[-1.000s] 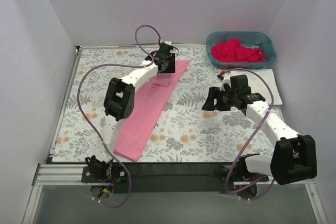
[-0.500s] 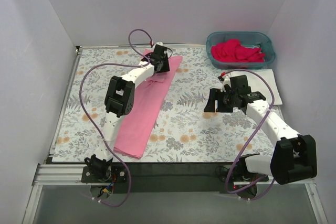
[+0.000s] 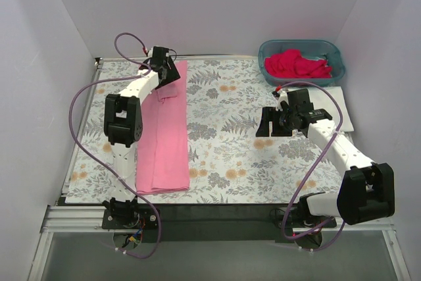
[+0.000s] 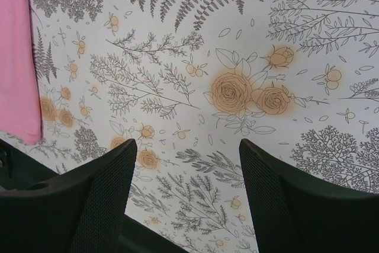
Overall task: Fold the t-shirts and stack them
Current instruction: Fold the tshirt
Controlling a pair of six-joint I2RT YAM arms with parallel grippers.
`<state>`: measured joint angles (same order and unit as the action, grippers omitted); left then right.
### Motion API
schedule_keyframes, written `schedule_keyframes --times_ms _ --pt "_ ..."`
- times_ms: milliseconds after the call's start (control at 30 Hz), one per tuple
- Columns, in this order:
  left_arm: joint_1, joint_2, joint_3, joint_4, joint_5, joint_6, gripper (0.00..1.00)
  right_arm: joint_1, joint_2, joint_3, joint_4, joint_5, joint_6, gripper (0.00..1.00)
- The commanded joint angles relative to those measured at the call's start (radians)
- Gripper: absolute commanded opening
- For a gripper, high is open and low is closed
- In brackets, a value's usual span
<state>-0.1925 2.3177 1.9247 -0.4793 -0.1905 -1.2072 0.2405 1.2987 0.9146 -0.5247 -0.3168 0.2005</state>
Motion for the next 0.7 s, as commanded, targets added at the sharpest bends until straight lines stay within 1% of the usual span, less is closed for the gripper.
schedule_keyframes --times_ms 0,133,200,300,433,533,633,667 --pt "-0.044 -0.190 -0.076 -0.001 -0.062 0.038 0.63 0.003 0.002 0.038 0.002 -0.013 -0.021 0.65" --pt "-0.044 -0.227 -0.176 -0.005 -0.122 0.084 0.63 0.003 -0.009 0.026 0.005 -0.027 -0.015 0.65" --pt "-0.044 -0.230 -0.202 -0.007 -0.156 0.098 0.60 0.002 -0.015 0.018 0.006 -0.027 -0.015 0.65" --pt "-0.044 -0.230 -0.233 -0.010 -0.168 0.113 0.56 0.002 -0.024 0.007 0.008 -0.030 -0.015 0.65" --pt "-0.044 -0.207 -0.253 0.007 -0.162 0.126 0.48 0.003 -0.029 -0.010 0.012 -0.041 -0.015 0.65" --pt "-0.044 -0.167 -0.251 0.011 -0.145 0.130 0.47 0.002 -0.027 -0.013 0.011 -0.045 -0.016 0.65" --pt "-0.044 -0.144 -0.257 0.008 -0.121 0.098 0.47 0.003 -0.032 -0.014 0.011 -0.045 -0.021 0.65" --pt "-0.044 -0.130 -0.260 0.008 -0.086 0.086 0.47 0.002 -0.032 -0.017 0.009 -0.042 -0.021 0.65"
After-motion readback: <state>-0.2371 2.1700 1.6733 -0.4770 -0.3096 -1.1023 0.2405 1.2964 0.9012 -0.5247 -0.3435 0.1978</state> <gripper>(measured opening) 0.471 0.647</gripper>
